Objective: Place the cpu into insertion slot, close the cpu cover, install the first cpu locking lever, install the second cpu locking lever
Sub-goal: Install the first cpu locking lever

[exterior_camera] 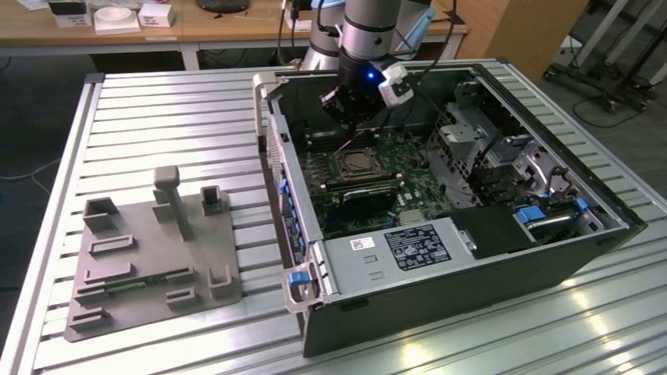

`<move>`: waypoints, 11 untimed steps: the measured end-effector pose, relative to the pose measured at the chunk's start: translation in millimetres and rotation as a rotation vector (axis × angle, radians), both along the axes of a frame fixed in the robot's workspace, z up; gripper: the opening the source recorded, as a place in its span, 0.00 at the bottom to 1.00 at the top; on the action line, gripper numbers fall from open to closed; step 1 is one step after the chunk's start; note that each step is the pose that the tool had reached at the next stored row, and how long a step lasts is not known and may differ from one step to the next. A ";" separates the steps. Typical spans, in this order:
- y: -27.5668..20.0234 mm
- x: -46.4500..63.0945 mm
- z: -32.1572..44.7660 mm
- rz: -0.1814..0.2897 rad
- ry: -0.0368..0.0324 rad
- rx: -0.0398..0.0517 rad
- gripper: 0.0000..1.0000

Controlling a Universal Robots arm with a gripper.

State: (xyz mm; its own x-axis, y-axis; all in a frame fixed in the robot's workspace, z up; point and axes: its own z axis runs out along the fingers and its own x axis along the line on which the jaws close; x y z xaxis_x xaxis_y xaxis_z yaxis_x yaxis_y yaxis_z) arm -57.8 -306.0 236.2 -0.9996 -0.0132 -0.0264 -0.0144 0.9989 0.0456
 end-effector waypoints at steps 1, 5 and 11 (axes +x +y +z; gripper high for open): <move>0.0 0.0 0.0 0.000 0.0000 0.0000 0.11; 0.0 0.9 -0.3 0.000 -0.0001 0.0001 0.11; 0.0 3.1 -0.9 0.000 0.0000 0.0000 0.11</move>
State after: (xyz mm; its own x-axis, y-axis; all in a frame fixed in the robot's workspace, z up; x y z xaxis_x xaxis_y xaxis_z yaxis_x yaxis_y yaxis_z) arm -54.6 -305.9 235.2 -0.9996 -0.0132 -0.0265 -0.0144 0.9989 0.0456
